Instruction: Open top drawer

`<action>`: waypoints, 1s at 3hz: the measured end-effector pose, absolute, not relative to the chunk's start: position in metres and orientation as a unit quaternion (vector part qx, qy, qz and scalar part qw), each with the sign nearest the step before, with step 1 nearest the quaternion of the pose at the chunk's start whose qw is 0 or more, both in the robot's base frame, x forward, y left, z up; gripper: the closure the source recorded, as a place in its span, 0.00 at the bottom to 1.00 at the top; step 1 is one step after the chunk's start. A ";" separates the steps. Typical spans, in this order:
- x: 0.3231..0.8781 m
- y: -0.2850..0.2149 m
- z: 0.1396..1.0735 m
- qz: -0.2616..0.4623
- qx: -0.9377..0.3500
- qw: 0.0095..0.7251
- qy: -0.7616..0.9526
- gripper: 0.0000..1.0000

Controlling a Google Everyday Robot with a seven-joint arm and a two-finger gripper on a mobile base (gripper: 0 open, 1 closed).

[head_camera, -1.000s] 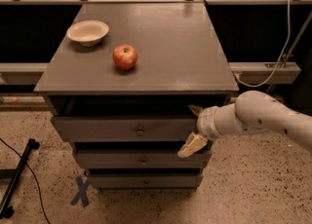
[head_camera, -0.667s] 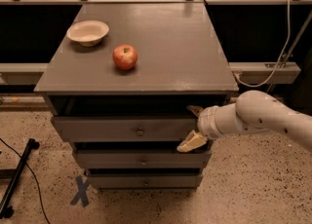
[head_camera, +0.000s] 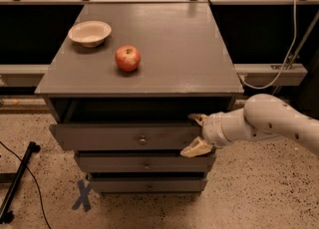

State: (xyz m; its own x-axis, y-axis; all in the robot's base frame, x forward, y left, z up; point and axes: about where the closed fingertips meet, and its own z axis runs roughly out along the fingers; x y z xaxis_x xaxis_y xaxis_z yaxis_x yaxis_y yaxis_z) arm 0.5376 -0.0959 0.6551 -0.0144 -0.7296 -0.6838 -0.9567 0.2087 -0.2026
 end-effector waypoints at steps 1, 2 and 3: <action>0.517 -0.093 0.657 0.180 -0.616 0.340 0.688 0.30; 0.517 -0.093 0.657 0.180 -0.616 0.340 0.688 0.30; 0.489 -0.098 0.658 0.201 -0.614 0.327 0.690 0.29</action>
Offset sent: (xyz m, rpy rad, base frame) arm -0.0816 -0.0071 0.0046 0.0280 0.1378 0.0751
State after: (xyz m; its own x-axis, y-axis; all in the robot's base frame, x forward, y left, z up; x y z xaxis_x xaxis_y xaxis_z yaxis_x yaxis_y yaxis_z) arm 0.4885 -0.0981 0.6579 -0.0323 -0.7160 -0.6974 -0.9785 0.1650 -0.1241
